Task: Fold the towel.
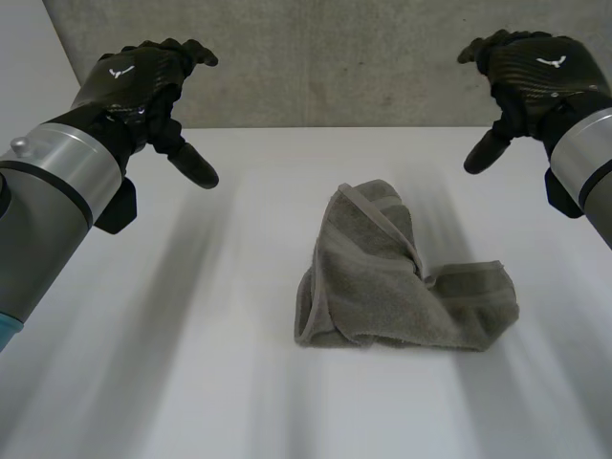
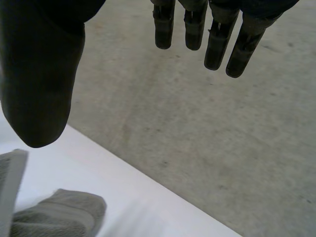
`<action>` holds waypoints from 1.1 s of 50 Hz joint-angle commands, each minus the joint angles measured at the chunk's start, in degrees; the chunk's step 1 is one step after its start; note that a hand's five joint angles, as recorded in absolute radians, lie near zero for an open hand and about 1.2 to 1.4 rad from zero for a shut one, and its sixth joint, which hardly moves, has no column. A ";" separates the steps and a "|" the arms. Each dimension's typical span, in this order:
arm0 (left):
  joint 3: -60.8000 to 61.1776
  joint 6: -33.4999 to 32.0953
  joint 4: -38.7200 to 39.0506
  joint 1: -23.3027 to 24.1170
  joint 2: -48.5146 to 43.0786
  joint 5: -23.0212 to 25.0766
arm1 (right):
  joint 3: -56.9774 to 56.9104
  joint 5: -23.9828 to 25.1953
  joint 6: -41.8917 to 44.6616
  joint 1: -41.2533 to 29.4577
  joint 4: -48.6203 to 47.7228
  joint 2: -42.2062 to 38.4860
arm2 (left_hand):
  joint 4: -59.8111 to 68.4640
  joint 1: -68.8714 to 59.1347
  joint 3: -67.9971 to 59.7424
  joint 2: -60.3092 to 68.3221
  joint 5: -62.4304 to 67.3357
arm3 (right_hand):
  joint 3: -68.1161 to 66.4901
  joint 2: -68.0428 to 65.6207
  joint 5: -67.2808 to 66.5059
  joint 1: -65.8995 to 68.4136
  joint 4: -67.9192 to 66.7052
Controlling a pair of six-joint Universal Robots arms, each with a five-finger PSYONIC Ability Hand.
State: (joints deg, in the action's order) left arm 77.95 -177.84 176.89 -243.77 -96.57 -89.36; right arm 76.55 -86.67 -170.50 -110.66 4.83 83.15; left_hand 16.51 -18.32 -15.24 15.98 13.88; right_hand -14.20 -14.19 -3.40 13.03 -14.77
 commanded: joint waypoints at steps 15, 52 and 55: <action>0.45 -8.84 4.51 0.31 -13.55 1.47 | -27.83 3.45 31.36 -16.87 6.68 -39.25 | -5.28 7.10 4.02 -4.76 -12.65 | 2.01 1.99 1.20 -0.83 2.57; -10.10 -17.02 10.93 10.33 -36.58 25.90 | 25.13 5.46 30.49 15.54 1.42 5.09 | 2.45 -0.64 -3.72 2.98 -4.91 | -65.80 -65.81 -66.60 66.97 -65.23; -10.63 -21.32 9.70 10.42 -37.90 25.90 | 26.10 5.89 30.58 17.84 0.71 5.10 | 2.79 -0.98 -4.06 3.32 -4.58 | -65.80 -65.81 -66.60 66.97 -65.23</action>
State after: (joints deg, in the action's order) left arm 68.06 -193.34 188.44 -233.81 -132.32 -63.80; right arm 100.35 -81.52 -139.86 -98.96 8.39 87.73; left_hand 20.44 -20.30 -20.51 20.48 20.77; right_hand -76.15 -75.43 -66.75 75.89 -76.45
